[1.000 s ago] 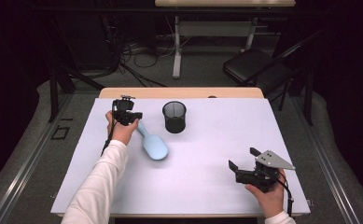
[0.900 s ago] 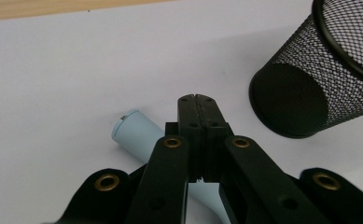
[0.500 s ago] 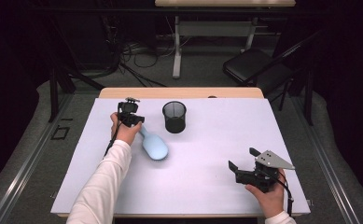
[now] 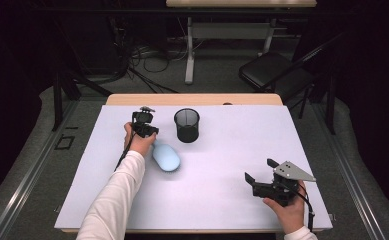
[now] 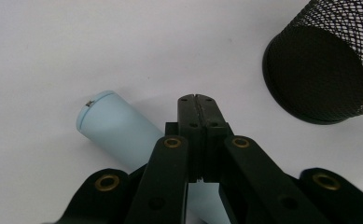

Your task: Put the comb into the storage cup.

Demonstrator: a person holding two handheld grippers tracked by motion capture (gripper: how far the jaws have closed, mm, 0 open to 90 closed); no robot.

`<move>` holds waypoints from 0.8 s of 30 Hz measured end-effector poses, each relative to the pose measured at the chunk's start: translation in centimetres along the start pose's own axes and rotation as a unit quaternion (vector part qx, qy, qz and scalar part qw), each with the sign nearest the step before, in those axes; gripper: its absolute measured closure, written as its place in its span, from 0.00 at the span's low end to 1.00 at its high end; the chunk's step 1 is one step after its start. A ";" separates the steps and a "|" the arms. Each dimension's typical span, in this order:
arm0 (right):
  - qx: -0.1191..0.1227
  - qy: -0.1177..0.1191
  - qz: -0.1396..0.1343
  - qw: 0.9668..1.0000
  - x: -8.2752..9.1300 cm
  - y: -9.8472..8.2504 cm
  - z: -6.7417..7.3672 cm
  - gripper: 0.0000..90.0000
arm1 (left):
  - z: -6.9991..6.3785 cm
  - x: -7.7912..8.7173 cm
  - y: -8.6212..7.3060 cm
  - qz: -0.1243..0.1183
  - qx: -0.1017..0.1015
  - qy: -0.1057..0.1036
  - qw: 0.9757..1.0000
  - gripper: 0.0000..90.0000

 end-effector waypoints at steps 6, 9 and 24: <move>0.002 0.001 0.002 1.000 -0.1 0.0 0.0 0.08 | 0.3 -0.7 0.1 -0.003 0.000 0.001 1.000 1.00; 0.002 0.002 0.001 1.000 -0.1 0.0 0.1 0.08 | 0.4 -0.9 0.1 -0.002 0.002 0.001 1.000 1.00; 0.003 0.005 0.002 1.000 -0.1 -0.1 0.1 0.09 | 1.7 -0.6 -0.5 0.022 0.007 0.014 1.000 1.00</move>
Point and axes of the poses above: each handheld gripper's, and its own axes: x roughly backward along the jaws, y roughly out of its top, z roughly to its left, the point moved 8 cm from there along -x, roughly forward along the jaws, and after that the axes turned 3 degrees about -x, right-handed, at the moved point
